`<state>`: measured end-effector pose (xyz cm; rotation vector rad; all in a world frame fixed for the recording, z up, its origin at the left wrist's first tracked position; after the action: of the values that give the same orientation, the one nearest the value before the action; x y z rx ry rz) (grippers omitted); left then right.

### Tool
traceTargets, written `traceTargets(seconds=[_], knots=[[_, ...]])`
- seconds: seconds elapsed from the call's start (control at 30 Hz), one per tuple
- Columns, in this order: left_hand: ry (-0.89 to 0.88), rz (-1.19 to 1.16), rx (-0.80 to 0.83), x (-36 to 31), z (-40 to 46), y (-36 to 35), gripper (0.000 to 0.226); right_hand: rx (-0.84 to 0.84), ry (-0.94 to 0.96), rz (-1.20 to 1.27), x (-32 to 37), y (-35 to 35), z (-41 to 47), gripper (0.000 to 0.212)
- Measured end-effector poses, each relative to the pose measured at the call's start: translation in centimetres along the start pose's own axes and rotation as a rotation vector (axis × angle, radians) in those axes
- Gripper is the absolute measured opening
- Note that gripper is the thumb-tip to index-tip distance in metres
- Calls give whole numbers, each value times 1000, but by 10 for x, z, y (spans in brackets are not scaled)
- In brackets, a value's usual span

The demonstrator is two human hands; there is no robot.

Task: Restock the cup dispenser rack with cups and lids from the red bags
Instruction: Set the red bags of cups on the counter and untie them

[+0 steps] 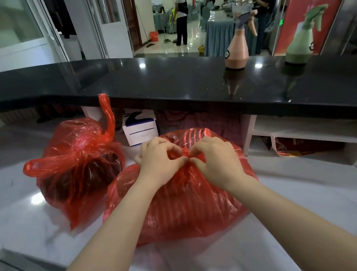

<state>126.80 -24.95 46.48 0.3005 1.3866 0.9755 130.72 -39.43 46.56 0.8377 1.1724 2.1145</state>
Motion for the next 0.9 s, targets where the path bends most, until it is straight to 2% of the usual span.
traceTargets(seconds=[0.13, 0.23, 0.33, 0.47, 0.53, 0.63, 0.77, 0.83, 0.9], knots=[[-88, 51, 3, 0, 3, -6, 14, 8, -57, 42, 0, -1, -3, 5], [-25, -29, 25, 6, 8, -7, 12, 15, -40, 9, 4, 1, -6, 3], [47, -101, 40, 10, 13, -7, 12, 42, -37, 110, 5, 4, -12, 3], [88, -128, 43, 8, 15, -8, 15, 48, -163, 268, 4, 5, -21, 6], [62, -184, 15, 7, 12, -5, 15, 10, -231, 216, 5, 3, -23, 7], [-66, -226, 26, 6, 7, -1, 10, -12, -349, 55, 8, 1, -24, 20], [-217, -111, 131, 4, 3, -4, 17, -49, -410, 34, 14, 2, -24, 9], [-214, -55, 145, 3, 7, -7, 3, -67, -400, 100, 18, 5, -28, 6], [-129, -196, 214, 4, 11, -11, 15, -60, -389, 162, 19, 8, -33, 8]])
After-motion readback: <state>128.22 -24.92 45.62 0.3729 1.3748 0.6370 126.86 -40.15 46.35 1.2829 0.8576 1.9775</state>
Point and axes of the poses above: each hand's wrist, its own z-axis towards the middle knuckle, its own y-axis out of the back of the hand, x = y × z, the point moved 5 cm from there along z, towards the middle knuckle, and after that the axes turned 8 degrees about -z, right-handed, at the moved point
